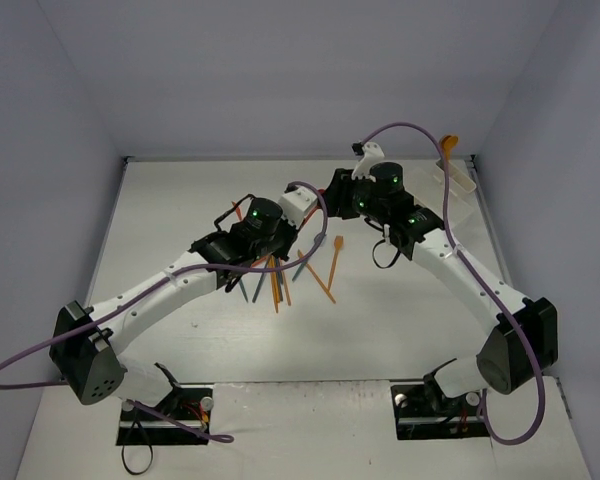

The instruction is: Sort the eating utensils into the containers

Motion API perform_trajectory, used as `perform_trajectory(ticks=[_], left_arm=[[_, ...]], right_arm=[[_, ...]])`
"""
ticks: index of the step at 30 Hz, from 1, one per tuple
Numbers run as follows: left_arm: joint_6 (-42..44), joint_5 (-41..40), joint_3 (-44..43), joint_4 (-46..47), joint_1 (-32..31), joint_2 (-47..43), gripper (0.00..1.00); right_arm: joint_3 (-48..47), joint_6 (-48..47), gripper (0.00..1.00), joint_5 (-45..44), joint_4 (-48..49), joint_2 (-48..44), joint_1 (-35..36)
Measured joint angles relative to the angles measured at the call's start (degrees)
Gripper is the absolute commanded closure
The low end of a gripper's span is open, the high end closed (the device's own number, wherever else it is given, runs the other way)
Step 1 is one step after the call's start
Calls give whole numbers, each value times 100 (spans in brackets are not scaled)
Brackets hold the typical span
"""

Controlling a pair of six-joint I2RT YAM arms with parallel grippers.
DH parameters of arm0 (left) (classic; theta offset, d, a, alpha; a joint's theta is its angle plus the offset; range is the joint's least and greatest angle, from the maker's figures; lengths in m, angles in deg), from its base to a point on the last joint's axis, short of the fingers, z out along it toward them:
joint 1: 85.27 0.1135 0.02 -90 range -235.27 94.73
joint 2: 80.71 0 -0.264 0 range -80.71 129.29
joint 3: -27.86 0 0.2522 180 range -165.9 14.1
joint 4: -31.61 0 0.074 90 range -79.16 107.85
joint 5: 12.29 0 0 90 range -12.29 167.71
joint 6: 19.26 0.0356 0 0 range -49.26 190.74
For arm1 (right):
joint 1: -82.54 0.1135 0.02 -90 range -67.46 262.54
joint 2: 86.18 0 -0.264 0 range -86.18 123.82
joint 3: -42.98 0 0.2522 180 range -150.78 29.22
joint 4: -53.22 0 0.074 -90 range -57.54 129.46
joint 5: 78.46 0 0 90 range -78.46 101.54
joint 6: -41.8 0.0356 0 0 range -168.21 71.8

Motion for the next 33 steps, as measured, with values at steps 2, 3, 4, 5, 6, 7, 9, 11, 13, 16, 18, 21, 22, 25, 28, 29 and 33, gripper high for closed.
perform_trajectory(ticks=[2,3,4,5,6,7,9,11,13,16,18,21,22,25,28,29,33], left_arm=[[6,-35,0,6,-34,0,100],[6,-49,0,9,-49,0,100],[6,-63,0,10,-64,0,100],[6,-77,0,5,-74,0,100],[6,-83,0,-1,-83,0,100],[6,-89,0,-7,-93,0,100],[4,-96,0,-14,-95,2,94],[0,-92,0,-17,-100,2,72],[-14,-72,0,-11,-100,2,50],[-83,-73,0,-13,-100,2,43],[-157,-106,0,-14,-100,2,39],[-356,-133,6,-29,-62,2,38],[-451,-122,10,-48,-26,1,38],[-694,-79,58,-94,153,-10,38],[-937,-32,321,-181,418,-149,38],[-1011,4,427,-211,535,-211,38],[-1240,198,846,-346,1044,-485,38]], right_arm=[[-2,-48,85,-9,3,0,4],[-2,-69,89,-14,1,0,11],[-2,-90,94,-19,0,0,18],[-2,-119,97,-22,5,0,23],[-2,-129,99,-17,16,-1,25],[-2,-135,100,-11,29,-2,26],[-2,-163,100,-23,57,-9,29],[-2,-221,100,-43,66,-35,30],[-2,-322,100,-76,51,-79,39],[-2,-665,100,-255,-8,-174,22],[-2,-918,100,-449,-59,-277,-14],[-68,-1465,100,-818,-213,-445,-147],[-135,-1688,100,-963,-284,-491,-229],[-380,-2223,100,-1300,-367,-549,-565],[-678,-2754,100,-1525,-415,-536,-1236],[-785,-2914,100,-1590,-433,-508,-1494],[-1289,-3586,100,-1718,-424,-175,-2364]])
